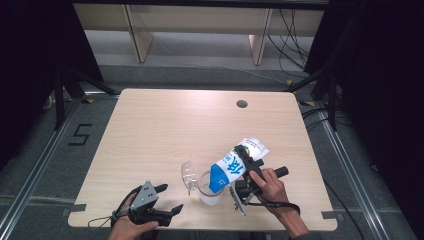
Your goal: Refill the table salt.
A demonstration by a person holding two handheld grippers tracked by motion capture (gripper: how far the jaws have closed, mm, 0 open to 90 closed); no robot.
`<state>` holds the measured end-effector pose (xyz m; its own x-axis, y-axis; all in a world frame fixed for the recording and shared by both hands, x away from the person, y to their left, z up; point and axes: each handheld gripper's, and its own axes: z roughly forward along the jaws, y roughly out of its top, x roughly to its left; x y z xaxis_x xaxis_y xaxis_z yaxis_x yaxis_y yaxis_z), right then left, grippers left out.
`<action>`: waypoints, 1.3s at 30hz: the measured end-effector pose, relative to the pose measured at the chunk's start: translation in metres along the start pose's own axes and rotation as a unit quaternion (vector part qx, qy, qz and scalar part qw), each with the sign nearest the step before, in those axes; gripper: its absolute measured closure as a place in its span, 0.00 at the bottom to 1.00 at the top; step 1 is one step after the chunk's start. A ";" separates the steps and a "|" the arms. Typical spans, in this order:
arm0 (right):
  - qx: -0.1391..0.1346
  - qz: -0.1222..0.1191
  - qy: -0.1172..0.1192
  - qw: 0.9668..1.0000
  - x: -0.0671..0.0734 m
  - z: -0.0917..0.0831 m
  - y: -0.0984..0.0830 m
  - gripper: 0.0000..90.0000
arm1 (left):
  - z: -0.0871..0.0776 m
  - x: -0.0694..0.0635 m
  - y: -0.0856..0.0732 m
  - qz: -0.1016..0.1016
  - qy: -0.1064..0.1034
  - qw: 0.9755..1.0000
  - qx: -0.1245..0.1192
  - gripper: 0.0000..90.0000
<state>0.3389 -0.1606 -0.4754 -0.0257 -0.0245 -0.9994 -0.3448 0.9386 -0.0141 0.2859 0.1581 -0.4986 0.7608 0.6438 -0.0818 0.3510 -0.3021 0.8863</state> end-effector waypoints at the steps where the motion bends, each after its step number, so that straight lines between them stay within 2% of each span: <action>1: 0.003 0.008 0.000 1.000 0.001 -0.001 0.000 0.57 | 0.000 0.000 0.000 -0.001 0.000 1.000 0.000 0.17; 2: -0.006 0.002 -0.004 1.000 0.000 0.001 0.000 0.57 | 0.000 0.000 0.000 0.000 0.000 1.000 0.000 0.17; 4: -0.020 -0.042 -0.011 0.999 -0.005 0.002 0.001 0.57 | 0.000 0.000 0.000 -0.003 0.002 1.000 0.002 0.17; 6: -0.019 -0.030 -0.009 0.999 -0.003 0.002 0.001 0.57 | 0.000 0.000 0.000 -0.002 0.002 1.000 0.002 0.17; 7: -0.015 -0.010 -0.008 1.000 -0.001 0.002 0.000 0.57 | 0.000 0.000 0.000 -0.002 0.002 1.000 0.003 0.17; 8: -0.017 -0.021 -0.008 1.000 -0.002 0.002 0.001 0.57 | 0.000 0.000 0.000 0.000 0.000 1.000 0.000 0.17; 9: -0.021 -0.042 -0.010 0.999 -0.005 0.002 0.001 0.57 | 0.000 0.000 0.000 0.000 0.000 1.000 0.000 0.17; 10: -0.017 -0.032 -0.007 0.999 -0.003 0.002 0.001 0.57 | 0.000 0.000 0.000 -0.001 0.000 1.000 0.000 0.17; 12: -0.014 -0.033 -0.007 0.999 -0.003 0.001 0.001 0.57 | 0.000 0.000 0.000 0.000 0.000 1.000 0.001 0.17; 13: -0.010 -0.013 -0.008 1.000 0.000 0.001 0.000 0.57 | 0.000 0.000 0.000 0.002 0.000 1.000 0.003 0.17; 15: -0.005 -0.006 -0.006 1.000 0.001 0.000 0.001 0.58 | 0.000 0.000 0.000 0.000 0.000 1.000 0.000 0.17; 16: -0.001 -0.001 -0.005 1.000 0.001 -0.001 0.001 0.58 | 0.000 -0.002 -0.001 -0.014 0.001 1.000 0.000 0.17; 17: -0.003 -0.009 -0.005 1.000 0.000 0.000 0.001 0.58 | 0.000 -0.001 0.000 -0.013 0.001 1.000 0.000 0.17; 19: -0.003 -0.008 -0.005 1.000 0.000 0.000 0.001 0.58 | 0.000 -0.002 -0.001 -0.015 0.001 1.000 0.000 0.17; 22: -0.012 -0.025 -0.010 1.000 -0.002 0.001 0.001 0.58 | 0.000 0.000 0.000 0.000 0.000 1.000 0.002 0.17; 23: -0.012 -0.024 -0.009 1.000 -0.002 0.001 0.001 0.58 | 0.000 0.000 0.000 -0.001 0.000 1.000 0.002 0.17; 24: -0.006 -0.016 -0.006 1.000 -0.001 0.000 0.001 0.58 | 0.000 -0.001 -0.001 -0.011 0.003 1.000 0.004 0.17; 25: -0.002 -0.009 -0.007 1.000 0.000 0.000 0.001 0.58 | 0.000 -0.001 0.000 -0.009 0.003 1.000 0.003 0.17; 26: -0.011 -0.018 -0.010 1.000 -0.001 0.001 0.001 0.58 | 0.000 0.000 0.000 -0.004 0.002 1.000 0.003 0.17; 28: -0.012 -0.022 -0.013 1.000 -0.001 0.001 0.002 0.59 | 0.000 0.000 0.000 -0.002 0.002 1.000 0.002 0.17; 29: -0.021 -0.035 -0.019 0.999 -0.003 0.001 0.002 0.59 | 0.000 0.000 0.000 -0.002 0.002 1.000 0.002 0.17; 30: -0.021 -0.035 -0.019 0.999 -0.004 0.001 0.002 0.59 | 0.000 0.000 0.000 0.002 0.002 1.000 0.004 0.17; 31: -0.016 -0.019 -0.014 1.000 -0.001 0.001 0.002 0.59 | 0.000 0.000 0.000 -0.002 0.003 1.000 0.003 0.17; 32: -0.015 -0.019 -0.014 1.000 -0.001 0.001 0.002 0.59 | 0.000 0.000 0.000 -0.002 0.001 1.000 0.002 0.17; 33: -0.020 -0.035 -0.019 0.999 -0.003 0.001 0.002 0.59 | 0.000 0.000 0.000 0.000 0.000 1.000 0.002 0.17; 34: -0.014 -0.022 -0.014 1.000 -0.001 0.001 0.002 0.59 | 0.000 0.000 0.000 0.000 0.000 1.000 0.002 0.17; 35: -0.020 -0.036 -0.019 0.999 -0.004 0.001 0.002 0.60 | 0.000 0.000 0.000 -0.004 0.001 1.000 0.002 0.17; 36: -0.021 -0.036 -0.019 0.999 -0.004 0.001 0.002 0.60 | 0.000 -0.001 -0.001 -0.014 0.001 1.000 0.000 0.17; 39: -0.020 -0.037 -0.019 0.999 -0.004 0.001 0.002 0.60 | 0.000 -0.001 0.000 -0.008 0.002 1.000 0.002 0.17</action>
<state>0.3391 -0.1582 -0.4712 0.0375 -0.0794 -0.9961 -0.3825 0.9198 -0.0877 0.2852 0.1577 -0.4988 0.7532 0.6510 -0.0937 0.3644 -0.2944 0.8835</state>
